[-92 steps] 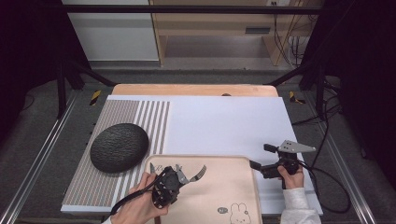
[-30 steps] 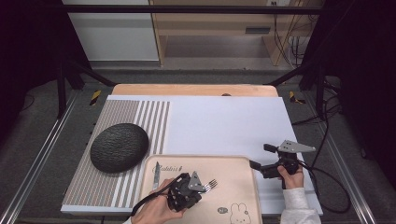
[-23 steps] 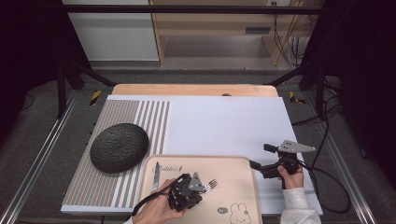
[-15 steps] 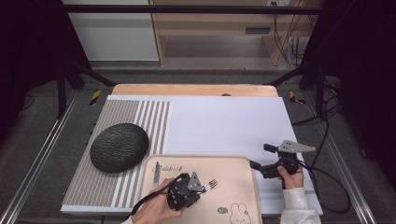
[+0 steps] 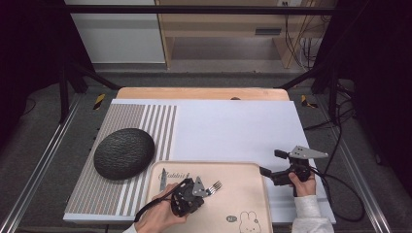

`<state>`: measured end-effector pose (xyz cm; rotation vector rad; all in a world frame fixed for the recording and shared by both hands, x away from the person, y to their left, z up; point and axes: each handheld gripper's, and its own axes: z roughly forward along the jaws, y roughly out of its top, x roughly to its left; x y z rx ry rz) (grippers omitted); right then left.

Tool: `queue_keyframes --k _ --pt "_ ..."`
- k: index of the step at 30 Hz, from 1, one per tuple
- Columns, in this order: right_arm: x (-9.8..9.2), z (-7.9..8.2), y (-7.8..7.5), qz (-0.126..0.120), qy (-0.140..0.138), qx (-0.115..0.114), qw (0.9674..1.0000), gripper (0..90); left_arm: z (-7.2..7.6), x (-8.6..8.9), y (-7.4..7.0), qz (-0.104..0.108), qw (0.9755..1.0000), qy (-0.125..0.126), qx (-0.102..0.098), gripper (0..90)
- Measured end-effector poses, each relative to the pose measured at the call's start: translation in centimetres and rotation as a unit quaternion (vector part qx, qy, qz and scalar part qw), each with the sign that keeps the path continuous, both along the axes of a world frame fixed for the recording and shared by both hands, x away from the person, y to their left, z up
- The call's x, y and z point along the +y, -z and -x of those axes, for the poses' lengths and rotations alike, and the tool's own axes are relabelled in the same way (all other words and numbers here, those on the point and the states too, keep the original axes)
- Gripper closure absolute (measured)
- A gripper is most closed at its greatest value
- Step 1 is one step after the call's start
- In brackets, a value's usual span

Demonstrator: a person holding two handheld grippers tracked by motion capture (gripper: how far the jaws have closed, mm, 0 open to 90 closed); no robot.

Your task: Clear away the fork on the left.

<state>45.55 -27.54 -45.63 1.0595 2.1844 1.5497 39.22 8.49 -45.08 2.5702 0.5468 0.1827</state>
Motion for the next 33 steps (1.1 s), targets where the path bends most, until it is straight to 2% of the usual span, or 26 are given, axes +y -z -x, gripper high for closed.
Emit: queue_keyframes --k 9,21,33 --pt "0.0 0.0 0.0 0.001 0.000 0.000 1.0000 0.3 -0.6 1.0 -0.1 0.005 0.9997 -0.023 -0.011 90.0" --pt "0.0 0.0 0.0 0.000 0.001 0.000 1.0000 0.3 -0.9 2.2 -0.1 -0.007 0.9986 -0.045 -0.026 90.0" --pt "0.0 0.0 0.0 0.002 0.001 0.001 1.0000 0.3 -1.0 3.2 0.1 -0.010 0.9979 -0.058 -0.028 90.0"
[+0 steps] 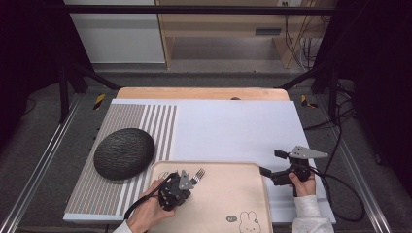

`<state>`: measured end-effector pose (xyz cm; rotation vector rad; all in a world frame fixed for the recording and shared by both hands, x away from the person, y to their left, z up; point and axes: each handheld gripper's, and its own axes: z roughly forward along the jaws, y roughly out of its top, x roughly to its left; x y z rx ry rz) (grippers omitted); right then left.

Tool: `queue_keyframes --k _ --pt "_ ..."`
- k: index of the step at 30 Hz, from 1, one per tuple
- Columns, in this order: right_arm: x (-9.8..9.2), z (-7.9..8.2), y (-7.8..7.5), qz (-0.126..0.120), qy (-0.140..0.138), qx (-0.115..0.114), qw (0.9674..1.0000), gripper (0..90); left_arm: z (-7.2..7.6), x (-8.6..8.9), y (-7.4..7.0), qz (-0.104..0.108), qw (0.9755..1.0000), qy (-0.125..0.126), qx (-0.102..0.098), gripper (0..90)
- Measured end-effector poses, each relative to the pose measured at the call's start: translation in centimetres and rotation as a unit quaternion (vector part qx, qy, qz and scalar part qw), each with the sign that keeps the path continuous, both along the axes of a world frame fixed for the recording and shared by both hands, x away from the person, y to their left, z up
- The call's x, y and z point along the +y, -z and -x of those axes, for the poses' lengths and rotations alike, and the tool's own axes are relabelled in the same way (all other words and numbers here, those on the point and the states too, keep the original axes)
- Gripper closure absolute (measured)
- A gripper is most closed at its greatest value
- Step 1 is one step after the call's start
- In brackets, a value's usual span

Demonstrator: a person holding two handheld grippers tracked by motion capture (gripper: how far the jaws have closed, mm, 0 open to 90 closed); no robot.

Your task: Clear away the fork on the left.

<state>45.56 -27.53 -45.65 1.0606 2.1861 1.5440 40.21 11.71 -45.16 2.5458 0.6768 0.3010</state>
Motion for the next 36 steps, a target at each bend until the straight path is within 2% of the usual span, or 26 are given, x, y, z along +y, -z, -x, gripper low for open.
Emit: queue_keyframes --k 12,21,36 --pt "0.0 0.0 0.0 -0.001 0.001 -0.001 1.0000 0.3 -0.1 1.2 0.1 -0.005 0.9999 -0.015 -0.005 90.0" --pt "0.0 0.0 0.0 -0.001 0.001 -0.001 1.0000 0.3 -0.3 2.6 0.2 0.000 0.9994 -0.034 -0.007 90.0" --pt "0.0 0.0 0.0 0.000 0.001 -0.001 1.0000 0.3 -0.4 3.8 0.2 -0.001 0.9987 -0.049 -0.011 90.0"
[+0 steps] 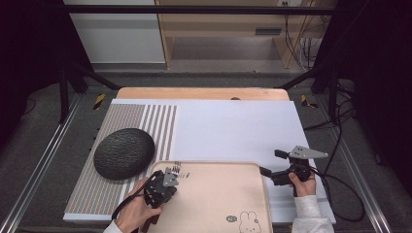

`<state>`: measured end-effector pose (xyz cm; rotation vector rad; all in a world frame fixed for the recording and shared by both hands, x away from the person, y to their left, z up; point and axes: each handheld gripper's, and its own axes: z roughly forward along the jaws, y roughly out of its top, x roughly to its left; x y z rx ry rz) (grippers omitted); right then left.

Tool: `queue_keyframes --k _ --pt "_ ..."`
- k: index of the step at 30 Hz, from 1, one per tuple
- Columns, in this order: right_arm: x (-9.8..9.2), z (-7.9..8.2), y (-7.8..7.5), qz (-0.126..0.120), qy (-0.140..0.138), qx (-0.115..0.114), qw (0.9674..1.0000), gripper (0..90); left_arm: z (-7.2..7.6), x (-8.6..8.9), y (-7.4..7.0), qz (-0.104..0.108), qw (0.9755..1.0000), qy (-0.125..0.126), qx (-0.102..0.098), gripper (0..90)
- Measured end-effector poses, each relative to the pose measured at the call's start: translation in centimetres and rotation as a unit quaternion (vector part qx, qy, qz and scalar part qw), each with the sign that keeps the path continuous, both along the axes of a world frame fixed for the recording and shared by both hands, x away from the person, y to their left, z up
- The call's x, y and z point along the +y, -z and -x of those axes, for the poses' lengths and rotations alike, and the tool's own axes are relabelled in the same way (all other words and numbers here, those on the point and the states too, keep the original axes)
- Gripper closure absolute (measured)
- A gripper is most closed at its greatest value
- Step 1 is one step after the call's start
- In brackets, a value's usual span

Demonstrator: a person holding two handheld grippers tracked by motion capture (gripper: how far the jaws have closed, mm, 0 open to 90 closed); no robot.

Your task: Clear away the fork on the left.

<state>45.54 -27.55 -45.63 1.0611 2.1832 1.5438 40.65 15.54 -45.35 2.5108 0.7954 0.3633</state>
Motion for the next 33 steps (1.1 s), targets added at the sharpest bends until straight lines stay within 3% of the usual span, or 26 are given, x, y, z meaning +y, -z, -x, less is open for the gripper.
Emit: queue_keyframes --k 17,22,27,33 --pt "0.0 0.0 0.0 -0.001 0.000 0.000 1.0000 0.3 -0.1 0.9 0.0 0.006 1.0000 -0.006 -0.005 90.0" --pt "0.0 0.0 0.0 -0.001 0.001 0.000 1.0000 0.3 0.0 1.3 -0.9 0.028 0.9995 0.002 -0.012 89.7" --pt "0.0 0.0 0.0 -0.001 0.002 0.001 1.0000 0.3 -0.3 2.2 -2.3 0.057 0.9978 0.017 -0.030 83.2" --pt "0.0 0.0 0.0 -0.002 0.002 0.000 1.0000 0.3 -0.6 3.3 -3.6 0.054 0.9964 0.041 -0.050 65.8"
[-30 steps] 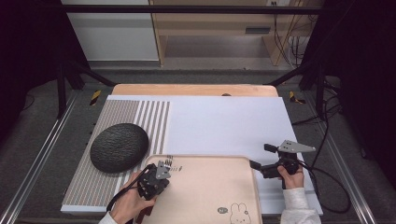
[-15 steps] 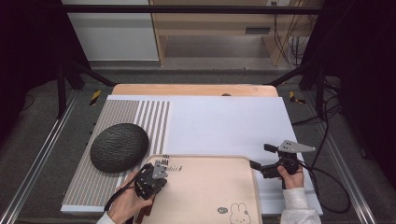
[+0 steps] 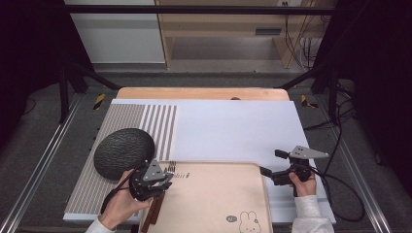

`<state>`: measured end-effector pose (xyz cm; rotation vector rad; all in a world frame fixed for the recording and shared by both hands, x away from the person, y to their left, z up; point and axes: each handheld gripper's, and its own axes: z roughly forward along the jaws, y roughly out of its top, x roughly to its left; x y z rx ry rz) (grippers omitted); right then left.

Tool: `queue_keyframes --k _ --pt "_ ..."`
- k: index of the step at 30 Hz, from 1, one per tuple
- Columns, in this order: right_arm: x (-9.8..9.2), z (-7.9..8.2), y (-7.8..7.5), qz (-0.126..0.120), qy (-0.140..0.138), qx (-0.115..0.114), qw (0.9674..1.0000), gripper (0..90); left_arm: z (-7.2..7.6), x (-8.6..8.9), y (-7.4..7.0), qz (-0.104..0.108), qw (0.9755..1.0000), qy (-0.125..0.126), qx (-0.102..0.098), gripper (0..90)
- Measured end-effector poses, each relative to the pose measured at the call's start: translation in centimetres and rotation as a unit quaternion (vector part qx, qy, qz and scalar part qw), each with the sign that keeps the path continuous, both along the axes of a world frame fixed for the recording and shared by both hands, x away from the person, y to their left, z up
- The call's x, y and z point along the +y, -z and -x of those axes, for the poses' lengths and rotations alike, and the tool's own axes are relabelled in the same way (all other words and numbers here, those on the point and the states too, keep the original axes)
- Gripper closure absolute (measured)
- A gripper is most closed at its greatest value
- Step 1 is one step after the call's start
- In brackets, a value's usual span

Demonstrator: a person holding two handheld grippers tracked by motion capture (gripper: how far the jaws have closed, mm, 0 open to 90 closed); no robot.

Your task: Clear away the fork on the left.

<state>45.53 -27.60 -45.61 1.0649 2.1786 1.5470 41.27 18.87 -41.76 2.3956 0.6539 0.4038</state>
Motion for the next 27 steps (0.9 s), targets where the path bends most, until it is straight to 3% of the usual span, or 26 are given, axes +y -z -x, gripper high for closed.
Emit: queue_keyframes --k 3,9,12,17,22,25,27 --pt "0.0 0.0 0.0 -0.001 0.001 0.000 1.0000 0.3 -0.3 0.4 -0.8 0.004 0.9996 0.021 -0.017 55.2" --pt "-0.1 0.0 0.0 -0.001 0.000 -0.001 1.0000 0.3 -0.7 1.2 -2.0 0.024 0.9986 0.036 -0.030 38.8" --pt "-0.1 0.0 -0.1 -0.002 0.001 0.001 1.0000 0.3 -1.0 1.7 -2.5 0.027 0.9989 0.026 -0.029 28.3" --pt "-0.1 0.0 -0.1 -0.003 0.003 0.000 1.0000 0.3 -1.4 2.7 -3.0 0.027 0.9990 0.016 -0.033 20.9" --pt "-0.2 0.1 -0.1 -0.005 0.004 -0.002 1.0000 0.3 -1.6 3.3 -3.5 0.007 0.9985 0.021 -0.050 10.7" --pt "-0.2 0.1 -0.2 -0.006 0.005 -0.002 1.0000 0.3 -1.7 3.6 -4.0 -0.022 0.9974 0.025 -0.064 6.1" --pt "-0.2 0.1 -0.2 -0.005 0.005 -0.002 1.0000 0.3 -1.8 3.9 -4.3 -0.029 0.9970 0.024 -0.067 4.3"
